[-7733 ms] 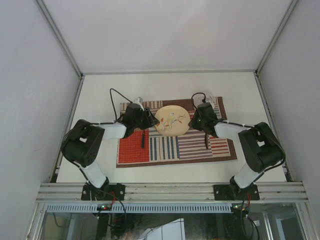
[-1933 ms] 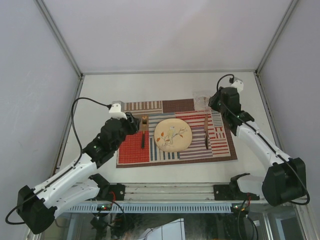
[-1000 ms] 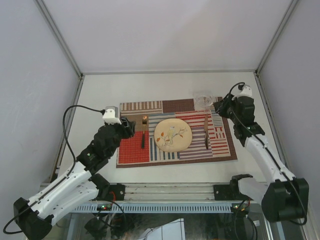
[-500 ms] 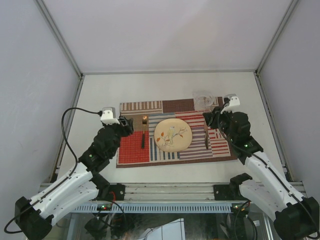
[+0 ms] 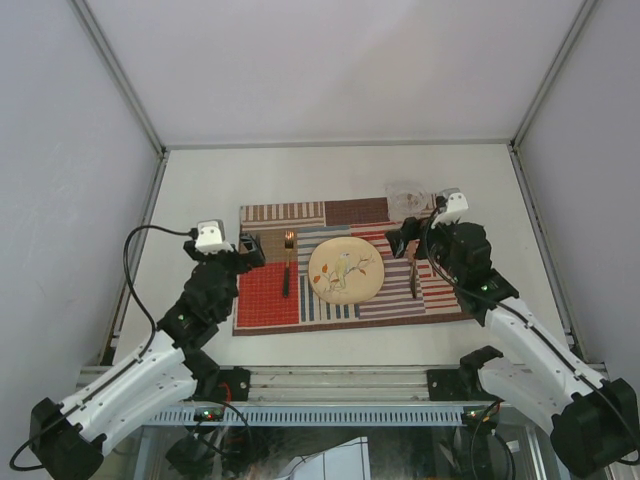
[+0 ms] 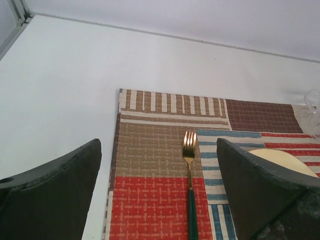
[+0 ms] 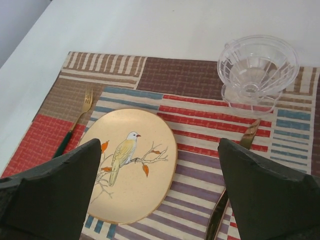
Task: Set the dinner table for one person
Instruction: Reset both arms
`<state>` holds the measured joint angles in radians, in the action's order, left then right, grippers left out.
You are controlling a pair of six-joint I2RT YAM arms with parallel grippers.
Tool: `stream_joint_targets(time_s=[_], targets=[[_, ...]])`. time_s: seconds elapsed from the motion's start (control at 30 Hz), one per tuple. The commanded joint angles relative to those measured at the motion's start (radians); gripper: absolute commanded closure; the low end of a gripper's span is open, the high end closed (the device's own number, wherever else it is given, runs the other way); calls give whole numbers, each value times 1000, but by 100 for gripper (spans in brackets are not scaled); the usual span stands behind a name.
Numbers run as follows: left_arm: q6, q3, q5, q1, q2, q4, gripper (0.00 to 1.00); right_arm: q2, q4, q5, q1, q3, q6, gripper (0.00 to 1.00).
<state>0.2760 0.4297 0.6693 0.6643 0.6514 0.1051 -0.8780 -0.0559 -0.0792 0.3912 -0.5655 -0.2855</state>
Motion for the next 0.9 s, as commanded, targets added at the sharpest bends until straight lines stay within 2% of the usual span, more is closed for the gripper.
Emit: stream_joint_targets(time_s=[0.0, 0.13, 0.2, 0.27, 0.33, 0.37, 0.4, 0.43, 0.47, 0.5, 0.53, 0.57, 0.6, 0.63, 0.67, 0.7, 0.87], targets=[[-95, -55, -31, -7, -48, 181, 0, -27, -51, 57, 16, -13, 4, 0], [-154, -48, -102, -29, -19, 242, 0, -101, -44, 68, 34, -39, 6, 0], [-183, -20, -152, -45, 10, 207, 0, -121, -34, 52, 52, -52, 15, 0], [-174, -2, -133, -46, 45, 171, 0, -122, -32, 51, 71, -53, 13, 0], [-137, 20, -135, -46, 88, 118, 4, -122, -29, 35, 88, -52, -4, 2], [-108, 33, -143, -46, 110, 79, 9, -122, -29, 35, 105, -47, -5, 6], [-84, 41, -156, -46, 128, 49, 21, -122, -25, 39, 121, -41, 1, 19], [-66, 44, -165, -46, 140, 27, 40, -116, -24, 51, 140, -31, 6, 39], [-55, 38, -165, -46, 144, 20, 71, -104, -26, 72, 157, -15, 2, 79], [-41, 29, -146, -46, 144, 17, 94, -82, -31, 113, 171, 4, -10, 99], [-25, 23, -114, -46, 141, 5, 99, -55, -37, 147, 180, 24, -21, 100], [-18, 22, -96, -46, 132, -1, 98, -28, -45, 170, 184, 44, -30, 100], [-16, 24, -85, -46, 120, -9, 73, -2, -33, 202, 185, 55, -43, 78], [-12, 24, -76, -46, 109, -13, 21, 18, -13, 244, 183, 57, -62, 40], [-10, 23, -73, -46, 94, -14, 3, 42, 7, 292, 183, 57, -72, 15], [-9, 19, -71, -46, 79, -15, 0, 56, 23, 320, 183, 58, -75, 2], [23, -30, -61, -46, -18, -12, 0, 89, 81, 352, 170, 48, -63, 0]])
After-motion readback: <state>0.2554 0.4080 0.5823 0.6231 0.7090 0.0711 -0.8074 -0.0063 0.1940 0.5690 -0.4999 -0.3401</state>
